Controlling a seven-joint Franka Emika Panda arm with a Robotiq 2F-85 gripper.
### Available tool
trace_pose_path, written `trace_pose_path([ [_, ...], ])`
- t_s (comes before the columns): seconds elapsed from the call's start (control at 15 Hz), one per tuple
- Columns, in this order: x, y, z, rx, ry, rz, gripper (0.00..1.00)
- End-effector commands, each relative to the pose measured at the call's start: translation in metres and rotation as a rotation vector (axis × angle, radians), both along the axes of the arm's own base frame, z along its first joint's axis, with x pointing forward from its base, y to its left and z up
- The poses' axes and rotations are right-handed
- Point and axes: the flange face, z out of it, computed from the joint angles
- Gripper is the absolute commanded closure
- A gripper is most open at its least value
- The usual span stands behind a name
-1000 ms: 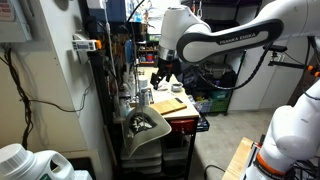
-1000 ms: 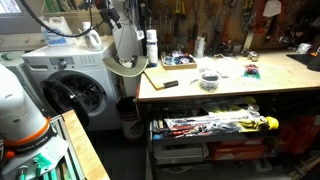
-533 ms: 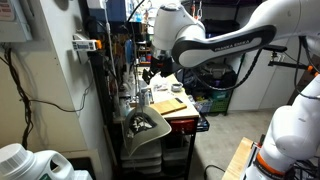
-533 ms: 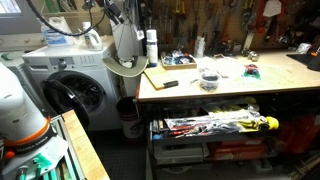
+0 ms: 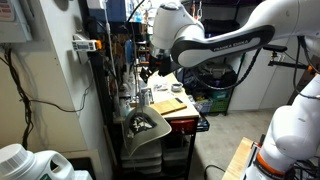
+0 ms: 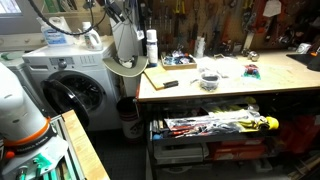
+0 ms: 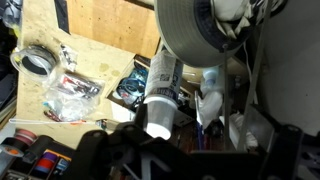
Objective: Unhook the fishing hat from the wall hook and place it on the table using the hat adjusting string
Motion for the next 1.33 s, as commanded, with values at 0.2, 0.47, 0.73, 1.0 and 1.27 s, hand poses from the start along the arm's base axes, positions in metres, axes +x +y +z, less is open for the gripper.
trace_pose_path([
  [0.2, 0.011, 0.005, 0.013, -0.050, -0.154, 0.074, 0.00],
  [0.47, 0.019, 0.009, 0.017, -0.004, -0.204, 0.099, 0.00],
  [0.73, 0.031, 0.010, 0.023, 0.029, -0.259, 0.087, 0.00],
  [1.0, 0.041, 0.013, 0.026, 0.048, -0.285, 0.088, 0.17],
  [1.27, 0.047, 0.013, 0.027, 0.064, -0.290, 0.087, 0.55],
])
